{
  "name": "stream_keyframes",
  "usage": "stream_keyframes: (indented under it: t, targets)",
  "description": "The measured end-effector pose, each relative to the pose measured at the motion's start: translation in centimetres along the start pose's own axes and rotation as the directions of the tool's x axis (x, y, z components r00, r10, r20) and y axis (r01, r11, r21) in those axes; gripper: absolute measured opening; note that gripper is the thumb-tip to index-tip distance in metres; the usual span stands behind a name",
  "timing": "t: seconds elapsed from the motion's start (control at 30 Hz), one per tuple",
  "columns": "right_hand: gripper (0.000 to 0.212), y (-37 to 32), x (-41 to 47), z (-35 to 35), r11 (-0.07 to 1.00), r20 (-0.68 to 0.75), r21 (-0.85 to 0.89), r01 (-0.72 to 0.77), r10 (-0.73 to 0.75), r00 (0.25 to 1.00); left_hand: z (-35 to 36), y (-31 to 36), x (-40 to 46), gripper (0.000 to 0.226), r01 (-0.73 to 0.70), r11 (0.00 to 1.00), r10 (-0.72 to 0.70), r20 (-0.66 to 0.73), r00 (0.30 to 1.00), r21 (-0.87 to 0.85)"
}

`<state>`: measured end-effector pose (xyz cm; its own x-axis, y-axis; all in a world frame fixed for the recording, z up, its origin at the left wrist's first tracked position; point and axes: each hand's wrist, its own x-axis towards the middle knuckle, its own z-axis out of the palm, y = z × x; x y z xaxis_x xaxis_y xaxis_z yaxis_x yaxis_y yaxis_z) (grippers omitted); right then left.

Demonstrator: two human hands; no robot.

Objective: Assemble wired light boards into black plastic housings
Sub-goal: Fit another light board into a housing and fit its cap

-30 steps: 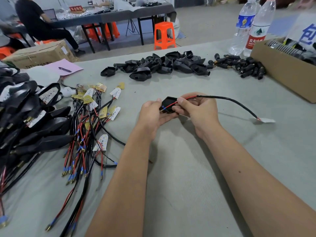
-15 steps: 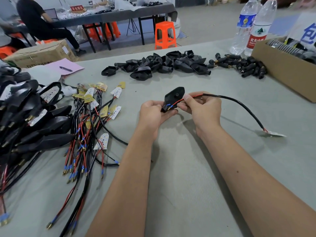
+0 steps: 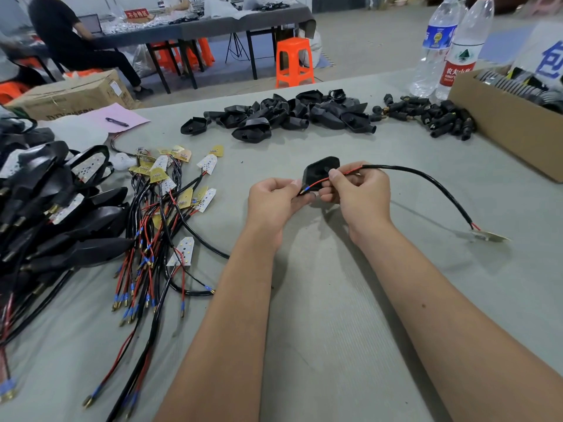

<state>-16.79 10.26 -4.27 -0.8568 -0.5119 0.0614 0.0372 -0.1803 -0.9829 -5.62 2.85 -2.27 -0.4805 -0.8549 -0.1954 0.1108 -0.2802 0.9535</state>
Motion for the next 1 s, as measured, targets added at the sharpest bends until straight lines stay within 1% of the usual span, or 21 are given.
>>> stream_keyframes:
  t: [0.1,0.2,0.37,0.43,0.5,0.53,0.6,0.67,0.7,0.8,0.83,0.93,1.0]
  targets:
    - [0.007,-0.1,-0.1,-0.1,1.0,0.014,0.012,0.008,-0.008,1.0,-0.1,-0.1,0.1,0.005,0.004,1.0,-0.005,-0.039,0.999,-0.021]
    - [0.009,-0.4,-0.4,-0.1,0.999,0.059,0.009,0.05,-0.05,0.997,-0.1,-0.2,0.2,0.004,-0.012,1.0,0.01,-0.094,0.996,-0.021]
    - [0.01,-0.9,-1.2,0.2,0.97,0.162,-0.096,0.223,-0.206,0.965,-0.1,-0.6,0.7,0.008,-0.096,0.991,0.113,-0.209,0.971,0.093]
    - [0.008,-0.9,-1.4,0.4,0.952,0.182,-0.142,0.272,-0.245,0.952,-0.2,-0.6,0.9,0.009,-0.104,0.989,0.126,-0.223,0.967,0.107]
    - [0.007,-0.9,-1.4,0.5,0.952,0.157,-0.15,0.268,-0.245,0.957,-0.3,-0.6,0.9,0.01,-0.108,0.987,0.13,-0.205,0.97,0.116]
    - [0.007,-0.9,-1.3,0.5,0.963,0.12,-0.131,0.237,-0.222,0.968,-0.3,-0.6,0.8,0.011,-0.116,0.985,0.139,-0.196,0.971,0.124]
    - [0.004,-0.8,-0.8,0.2,0.99,0.001,-0.054,0.134,-0.134,0.991,-0.3,-0.7,0.9,0.015,-0.16,0.967,0.201,-0.207,0.958,0.198]
    - [0.007,-0.8,-0.3,-0.2,0.999,-0.12,0.02,0.046,-0.044,0.992,-0.4,-0.8,0.9,0.02,-0.193,0.93,0.269,-0.221,0.937,0.312]
    - [0.007,-0.7,0.0,-0.3,0.999,-0.144,0.036,0.027,-0.021,0.989,-0.4,-0.9,0.9,0.02,-0.19,0.931,0.266,-0.22,0.939,0.312]
    - [0.009,-0.5,-0.1,-0.2,1.0,-0.123,0.008,0.028,-0.027,0.992,-0.5,-0.8,1.1,0.017,-0.161,0.97,0.192,-0.16,0.968,0.184]
    - [0.01,-0.5,-0.2,-0.1,0.999,-0.11,-0.001,0.037,-0.037,0.993,-0.5,-0.8,1.0,0.017,-0.159,0.972,0.183,-0.137,0.973,0.172]
    - [0.011,-0.6,-0.5,0.0,0.997,-0.09,-0.029,0.067,-0.07,0.994,-0.4,-0.9,1.0,0.017,-0.161,0.971,0.179,-0.091,0.98,0.179]
    - [0.011,-0.7,-0.7,0.0,0.988,-0.086,-0.099,0.12,-0.128,0.988,-0.4,-0.9,0.8,0.019,-0.176,0.962,0.199,-0.097,0.975,0.211]
